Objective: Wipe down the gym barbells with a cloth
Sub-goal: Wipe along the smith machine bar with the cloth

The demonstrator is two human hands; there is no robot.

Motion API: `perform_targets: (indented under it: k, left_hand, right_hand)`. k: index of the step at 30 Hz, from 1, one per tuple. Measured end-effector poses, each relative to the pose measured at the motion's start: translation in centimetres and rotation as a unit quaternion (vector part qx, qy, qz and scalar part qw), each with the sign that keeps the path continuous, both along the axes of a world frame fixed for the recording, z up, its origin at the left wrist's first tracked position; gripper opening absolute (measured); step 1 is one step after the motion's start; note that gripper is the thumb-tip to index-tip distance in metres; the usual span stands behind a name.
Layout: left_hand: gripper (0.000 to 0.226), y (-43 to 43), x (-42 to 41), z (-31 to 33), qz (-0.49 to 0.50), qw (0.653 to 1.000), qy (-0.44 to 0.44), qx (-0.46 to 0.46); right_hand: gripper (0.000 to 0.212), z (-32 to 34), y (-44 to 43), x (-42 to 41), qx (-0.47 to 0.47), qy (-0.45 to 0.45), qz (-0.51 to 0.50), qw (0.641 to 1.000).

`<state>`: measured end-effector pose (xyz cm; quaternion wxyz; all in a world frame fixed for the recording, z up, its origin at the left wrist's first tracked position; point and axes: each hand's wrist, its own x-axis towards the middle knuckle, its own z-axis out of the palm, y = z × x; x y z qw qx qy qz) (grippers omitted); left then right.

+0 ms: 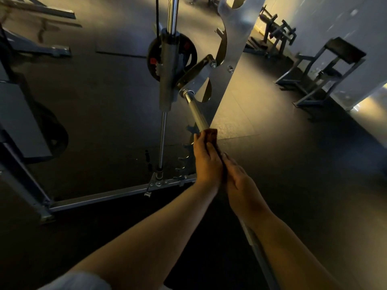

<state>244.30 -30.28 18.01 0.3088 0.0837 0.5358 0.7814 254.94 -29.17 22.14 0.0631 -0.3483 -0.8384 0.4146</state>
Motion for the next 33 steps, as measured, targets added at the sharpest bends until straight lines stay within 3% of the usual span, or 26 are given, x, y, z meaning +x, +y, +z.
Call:
perform_targets:
  k: [5, 11, 17, 23, 28, 33]
  left_hand:
    - [0.031, 3.6, -8.2, 1.3, -0.006, 0.999, -0.03, -0.029]
    - [0.049, 2.5, -4.3, 0.4, 0.001, 0.999, 0.035, -0.007]
    - [0.044, 5.7, -10.0, 0.5, 0.008, 0.998, 0.062, -0.032]
    - [0.034, 7.6, -14.7, 1.8, 0.026, 0.998, -0.046, -0.036]
    - [0.046, 5.1, -10.1, 1.2, -0.016, 0.996, 0.054, -0.062]
    - [0.039, 7.1, -13.7, 1.0, -0.012, 0.996, 0.049, -0.068]
  right_hand:
    - [0.054, 0.0, -0.2, 0.0, 0.074, -0.056, 0.005, 0.996]
    - [0.058, -0.1, 0.5, -0.6, 0.094, -0.074, 0.026, 0.992]
    - [0.064, -0.4, 1.5, -2.4, 0.122, -0.093, 0.027, 0.988]
    - [0.062, -0.4, 1.4, -2.2, 0.152, -0.099, 0.032, 0.983]
    - [0.058, -0.4, 1.4, -2.3, 0.126, -0.077, 0.02, 0.989]
    - [0.06, -0.4, 1.3, -2.3, 0.13, -0.083, 0.015, 0.988]
